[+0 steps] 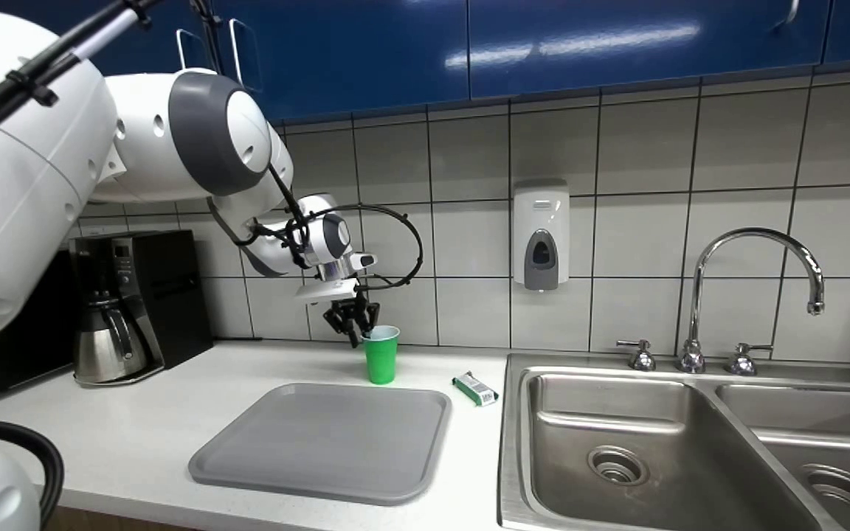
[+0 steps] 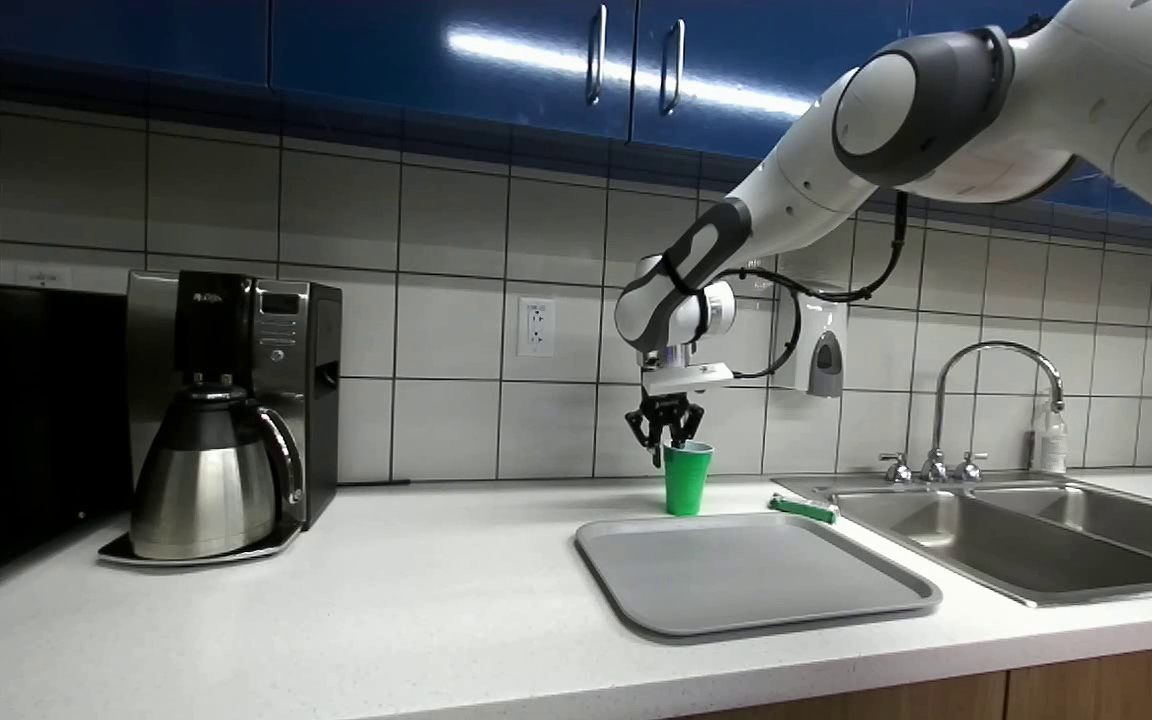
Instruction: Remove the green cup from the tray and put it on the counter
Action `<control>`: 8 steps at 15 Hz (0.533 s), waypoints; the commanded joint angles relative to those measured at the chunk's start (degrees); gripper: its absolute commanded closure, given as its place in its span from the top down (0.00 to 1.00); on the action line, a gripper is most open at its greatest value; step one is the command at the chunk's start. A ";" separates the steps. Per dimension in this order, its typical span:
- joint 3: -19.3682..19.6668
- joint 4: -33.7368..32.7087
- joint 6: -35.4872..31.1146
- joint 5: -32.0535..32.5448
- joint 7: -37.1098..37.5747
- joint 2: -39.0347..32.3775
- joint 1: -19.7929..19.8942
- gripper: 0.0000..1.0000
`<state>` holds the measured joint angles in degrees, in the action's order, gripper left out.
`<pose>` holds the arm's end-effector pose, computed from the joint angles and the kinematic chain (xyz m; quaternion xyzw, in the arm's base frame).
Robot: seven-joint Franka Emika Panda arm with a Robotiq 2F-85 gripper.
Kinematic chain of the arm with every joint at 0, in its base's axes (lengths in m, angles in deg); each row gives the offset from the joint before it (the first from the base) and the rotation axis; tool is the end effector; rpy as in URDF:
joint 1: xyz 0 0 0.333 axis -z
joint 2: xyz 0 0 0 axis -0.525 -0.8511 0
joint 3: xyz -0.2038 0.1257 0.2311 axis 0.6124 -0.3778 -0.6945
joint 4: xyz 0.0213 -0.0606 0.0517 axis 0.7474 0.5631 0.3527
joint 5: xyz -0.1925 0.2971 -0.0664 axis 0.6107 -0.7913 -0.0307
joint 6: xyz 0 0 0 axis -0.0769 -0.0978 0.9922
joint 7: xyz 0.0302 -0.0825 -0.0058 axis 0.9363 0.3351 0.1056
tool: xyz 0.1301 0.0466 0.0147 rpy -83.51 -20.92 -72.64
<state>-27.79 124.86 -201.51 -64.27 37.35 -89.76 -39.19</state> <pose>0.7303 0.0698 0.2705 0.9939 0.0087 0.0715 0.0835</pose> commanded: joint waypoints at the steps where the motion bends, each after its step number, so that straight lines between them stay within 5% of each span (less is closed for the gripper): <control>1: 0.96 -2.12 2.01 -0.30 -0.67 -0.39 -0.70 0.66; 5: 0.90 -1.54 1.83 -0.49 -0.78 0.65 -0.59 0.97; 8: 0.89 -0.68 1.72 -0.52 -0.59 1.82 -0.69 1.00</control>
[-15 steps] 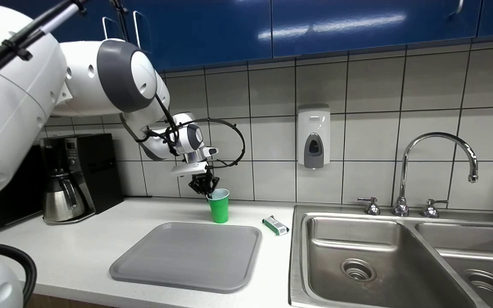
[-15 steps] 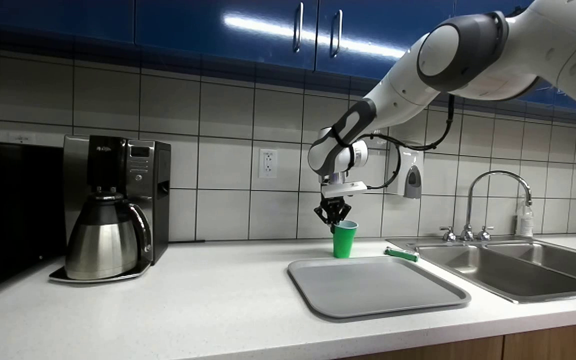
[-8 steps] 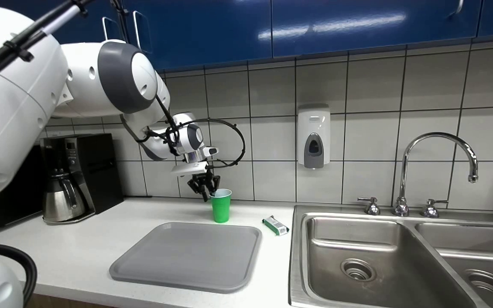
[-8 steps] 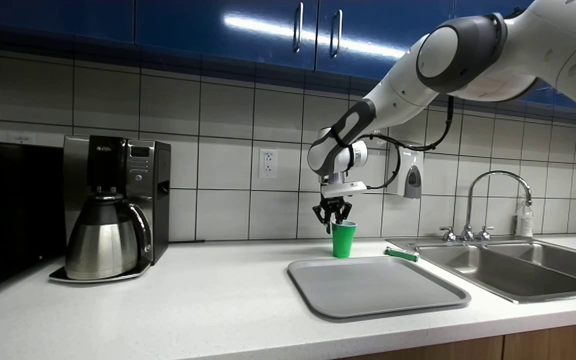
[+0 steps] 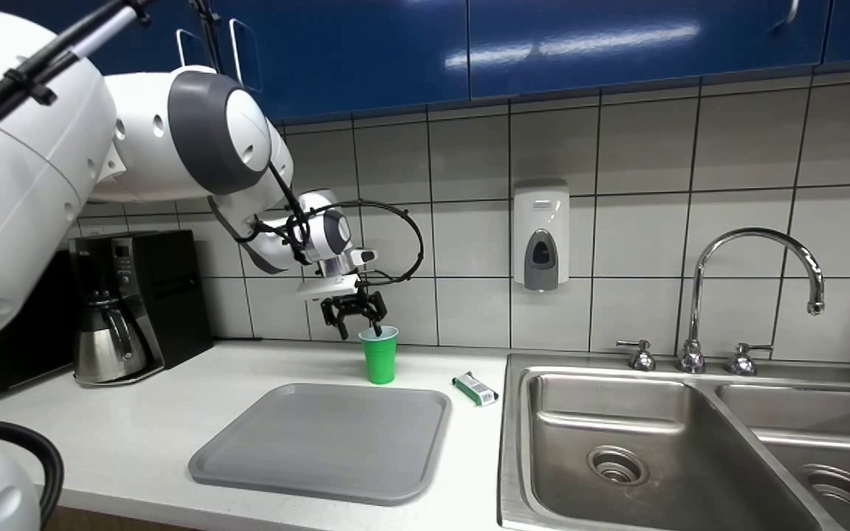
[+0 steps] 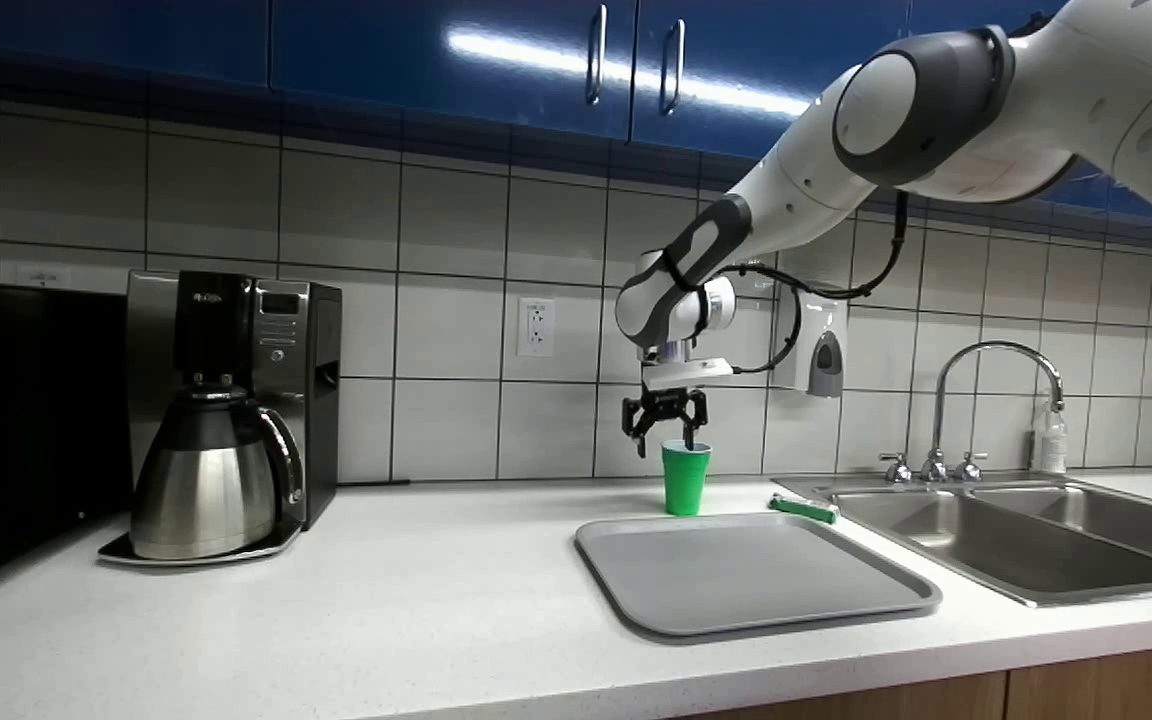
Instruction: Remove the green cup from the tray and put it on the counter
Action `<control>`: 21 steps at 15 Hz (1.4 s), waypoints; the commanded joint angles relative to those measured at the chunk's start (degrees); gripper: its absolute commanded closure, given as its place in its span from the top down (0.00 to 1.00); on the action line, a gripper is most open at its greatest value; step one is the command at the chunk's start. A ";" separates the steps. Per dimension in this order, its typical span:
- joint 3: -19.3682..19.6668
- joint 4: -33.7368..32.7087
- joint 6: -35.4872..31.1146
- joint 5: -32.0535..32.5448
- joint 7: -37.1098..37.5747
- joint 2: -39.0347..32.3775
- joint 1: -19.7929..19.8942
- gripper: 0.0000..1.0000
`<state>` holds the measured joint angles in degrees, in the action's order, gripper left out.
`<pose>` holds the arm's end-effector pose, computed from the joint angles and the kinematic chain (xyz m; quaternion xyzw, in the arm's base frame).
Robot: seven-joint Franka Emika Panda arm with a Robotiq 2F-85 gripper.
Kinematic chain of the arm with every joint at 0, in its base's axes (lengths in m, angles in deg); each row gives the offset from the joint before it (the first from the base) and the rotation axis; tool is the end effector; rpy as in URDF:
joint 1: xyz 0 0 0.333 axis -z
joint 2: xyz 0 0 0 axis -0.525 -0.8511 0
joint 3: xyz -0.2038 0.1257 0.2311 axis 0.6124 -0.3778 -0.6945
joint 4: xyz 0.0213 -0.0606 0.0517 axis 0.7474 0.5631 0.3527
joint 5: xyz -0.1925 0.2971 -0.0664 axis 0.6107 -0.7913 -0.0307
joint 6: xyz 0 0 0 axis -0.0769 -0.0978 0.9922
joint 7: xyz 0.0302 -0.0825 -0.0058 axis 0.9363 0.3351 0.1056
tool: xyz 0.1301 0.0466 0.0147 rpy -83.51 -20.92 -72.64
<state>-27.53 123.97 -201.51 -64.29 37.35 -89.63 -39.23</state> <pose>0.7344 0.0683 0.2792 0.9932 0.0068 0.0804 0.0841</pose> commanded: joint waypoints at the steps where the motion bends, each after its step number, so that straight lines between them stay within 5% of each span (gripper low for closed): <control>1: 0.63 0.82 1.61 -0.47 -0.50 2.31 -0.72 1.00; 21: -0.55 28.49 -0.06 0.62 3.76 25.75 -3.35 1.00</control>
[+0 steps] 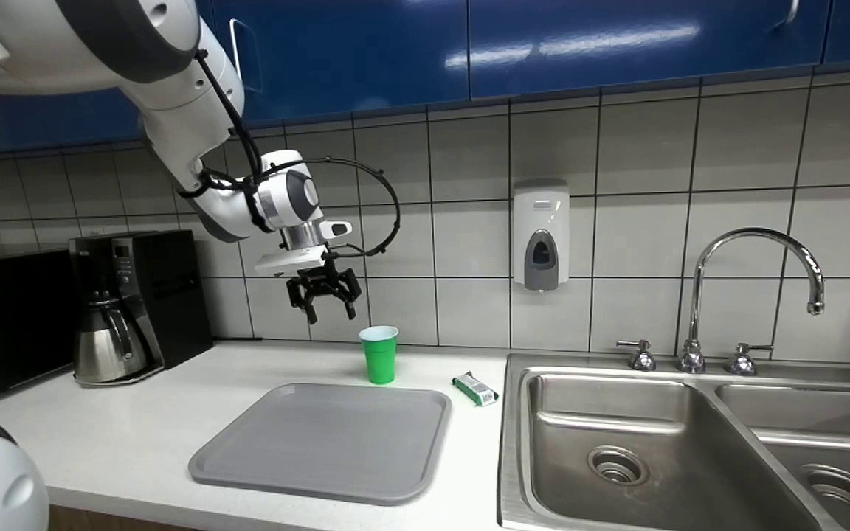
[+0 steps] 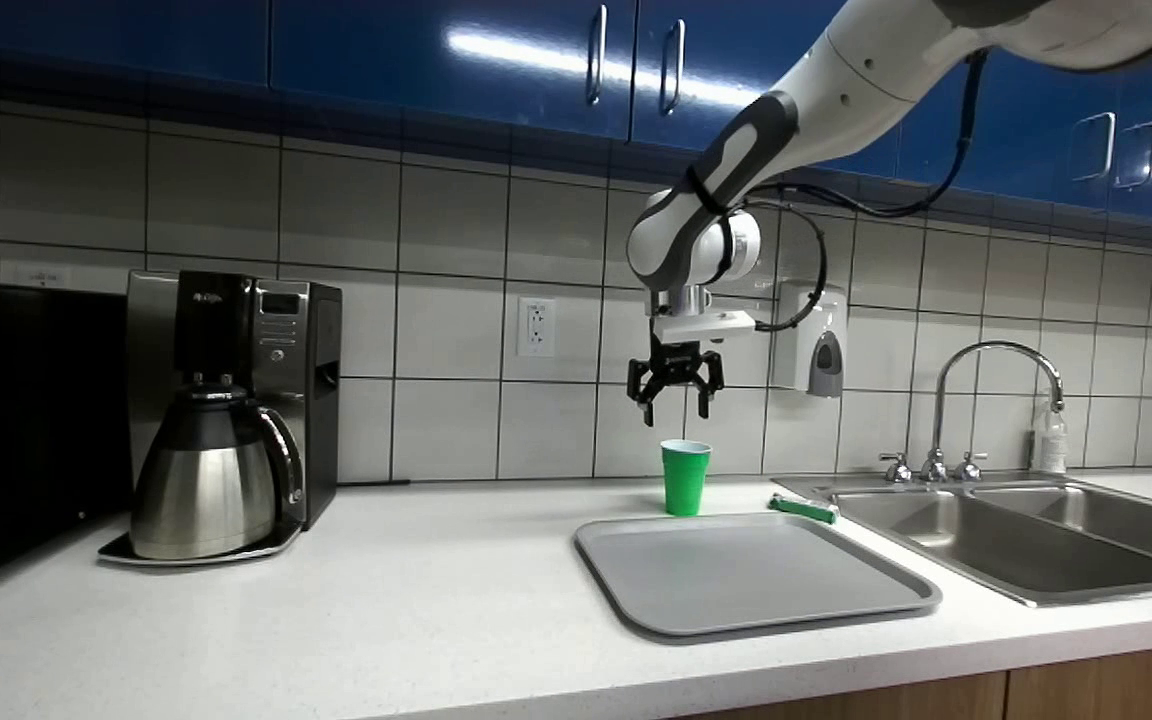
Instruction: Remove the green cup from the tray and put it on the counter
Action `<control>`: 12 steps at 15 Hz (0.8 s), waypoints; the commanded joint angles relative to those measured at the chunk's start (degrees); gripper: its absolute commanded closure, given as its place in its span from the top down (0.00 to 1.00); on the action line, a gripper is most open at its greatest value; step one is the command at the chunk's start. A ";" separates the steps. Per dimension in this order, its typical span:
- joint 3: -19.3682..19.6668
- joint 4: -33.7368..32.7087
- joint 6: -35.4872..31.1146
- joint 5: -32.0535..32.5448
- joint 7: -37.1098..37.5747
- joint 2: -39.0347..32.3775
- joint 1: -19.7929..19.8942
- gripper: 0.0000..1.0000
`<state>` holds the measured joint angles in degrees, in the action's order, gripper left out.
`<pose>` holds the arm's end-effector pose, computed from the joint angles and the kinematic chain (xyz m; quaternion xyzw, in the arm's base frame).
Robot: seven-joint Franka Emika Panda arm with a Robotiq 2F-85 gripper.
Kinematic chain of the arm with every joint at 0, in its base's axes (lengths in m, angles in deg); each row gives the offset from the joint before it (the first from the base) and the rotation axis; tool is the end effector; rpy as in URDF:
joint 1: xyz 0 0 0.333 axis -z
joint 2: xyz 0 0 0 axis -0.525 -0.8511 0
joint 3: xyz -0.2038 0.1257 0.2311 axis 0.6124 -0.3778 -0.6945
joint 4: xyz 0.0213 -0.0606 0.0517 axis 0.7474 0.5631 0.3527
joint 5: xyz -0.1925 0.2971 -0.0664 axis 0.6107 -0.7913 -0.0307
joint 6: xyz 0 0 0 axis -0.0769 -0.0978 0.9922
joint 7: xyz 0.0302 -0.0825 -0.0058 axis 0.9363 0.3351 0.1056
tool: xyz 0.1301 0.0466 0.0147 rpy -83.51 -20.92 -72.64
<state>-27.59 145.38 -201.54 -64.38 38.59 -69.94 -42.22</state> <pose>0.6450 0.0909 0.3524 0.9944 0.0198 0.0679 0.0780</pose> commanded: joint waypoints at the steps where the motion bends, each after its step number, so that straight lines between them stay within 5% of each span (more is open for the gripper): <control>1: -0.65 8.52 0.07 0.76 3.03 7.24 -0.45 1.00; 12: -2.83 22.83 0.53 1.15 10.22 20.18 -0.19 1.00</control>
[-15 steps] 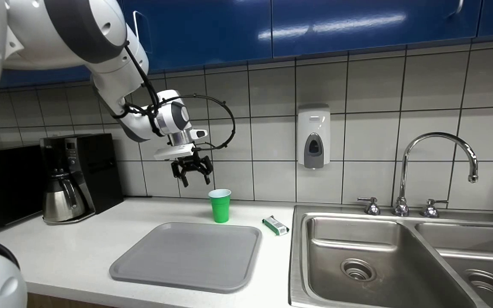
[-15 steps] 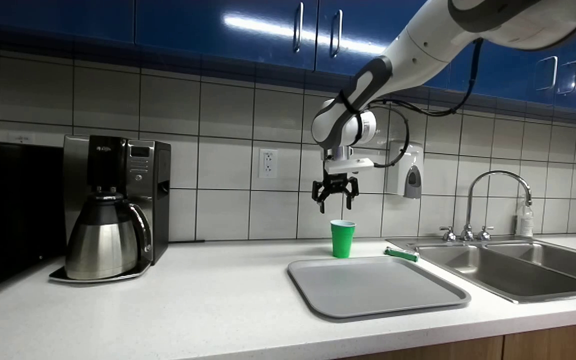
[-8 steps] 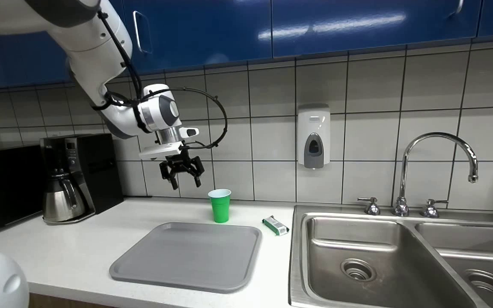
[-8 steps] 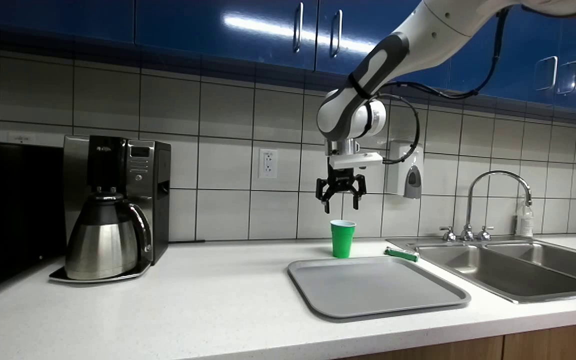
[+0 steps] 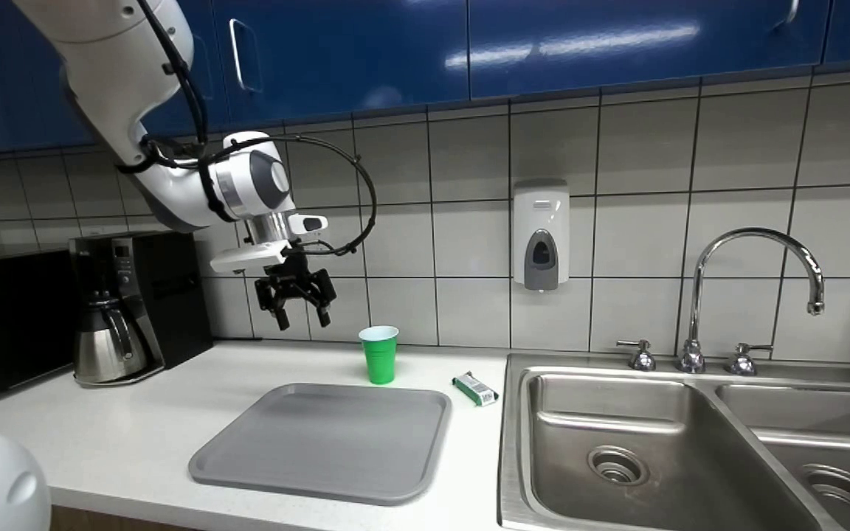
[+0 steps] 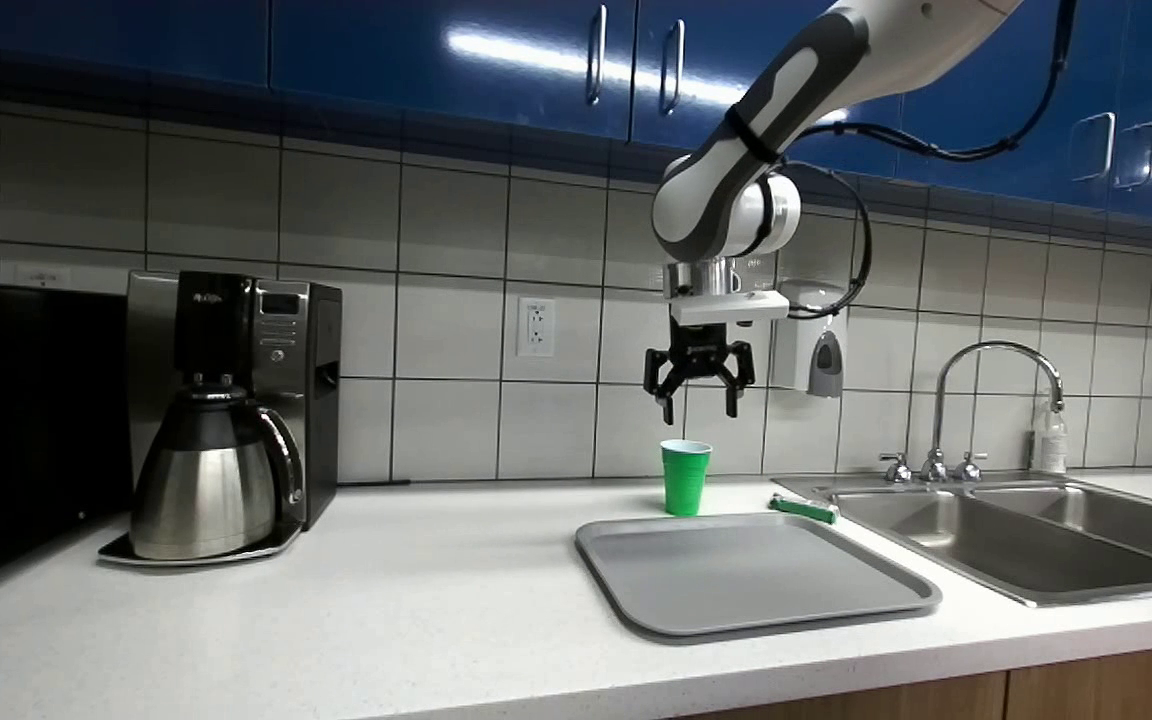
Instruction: Remove the green cup from the tray and put it on the counter
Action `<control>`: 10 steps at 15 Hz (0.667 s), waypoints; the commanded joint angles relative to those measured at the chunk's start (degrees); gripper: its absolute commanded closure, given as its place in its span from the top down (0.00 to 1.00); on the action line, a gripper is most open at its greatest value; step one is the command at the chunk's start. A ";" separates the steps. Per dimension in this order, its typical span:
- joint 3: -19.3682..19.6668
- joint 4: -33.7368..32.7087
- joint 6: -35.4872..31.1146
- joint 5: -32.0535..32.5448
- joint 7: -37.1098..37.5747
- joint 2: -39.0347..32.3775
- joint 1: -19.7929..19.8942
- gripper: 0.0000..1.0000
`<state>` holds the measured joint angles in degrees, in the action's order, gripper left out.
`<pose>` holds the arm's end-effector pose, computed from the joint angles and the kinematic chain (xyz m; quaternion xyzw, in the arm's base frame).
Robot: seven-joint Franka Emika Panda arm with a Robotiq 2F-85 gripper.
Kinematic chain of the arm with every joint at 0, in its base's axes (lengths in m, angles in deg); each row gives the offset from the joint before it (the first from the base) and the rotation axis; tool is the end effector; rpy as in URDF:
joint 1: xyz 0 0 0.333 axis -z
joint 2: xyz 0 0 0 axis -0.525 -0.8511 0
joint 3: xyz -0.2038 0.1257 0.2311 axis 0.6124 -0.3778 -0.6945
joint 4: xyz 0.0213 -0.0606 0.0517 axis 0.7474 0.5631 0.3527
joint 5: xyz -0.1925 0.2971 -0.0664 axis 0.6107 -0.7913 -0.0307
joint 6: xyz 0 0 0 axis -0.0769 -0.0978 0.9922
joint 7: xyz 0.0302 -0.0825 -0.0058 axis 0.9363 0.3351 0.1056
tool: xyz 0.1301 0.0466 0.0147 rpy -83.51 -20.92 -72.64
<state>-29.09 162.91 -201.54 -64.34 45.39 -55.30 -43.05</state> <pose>0.5543 0.0980 0.3746 0.9961 -0.0185 0.0480 0.0723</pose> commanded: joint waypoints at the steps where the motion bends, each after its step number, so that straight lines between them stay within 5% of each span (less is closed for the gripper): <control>1: -1.59 6.64 0.69 1.27 4.39 6.94 0.67 1.00; 10: -5.22 16.06 3.91 1.03 8.98 18.42 2.02 1.00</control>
<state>-32.01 175.00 -199.64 -64.18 52.46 -42.31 -42.91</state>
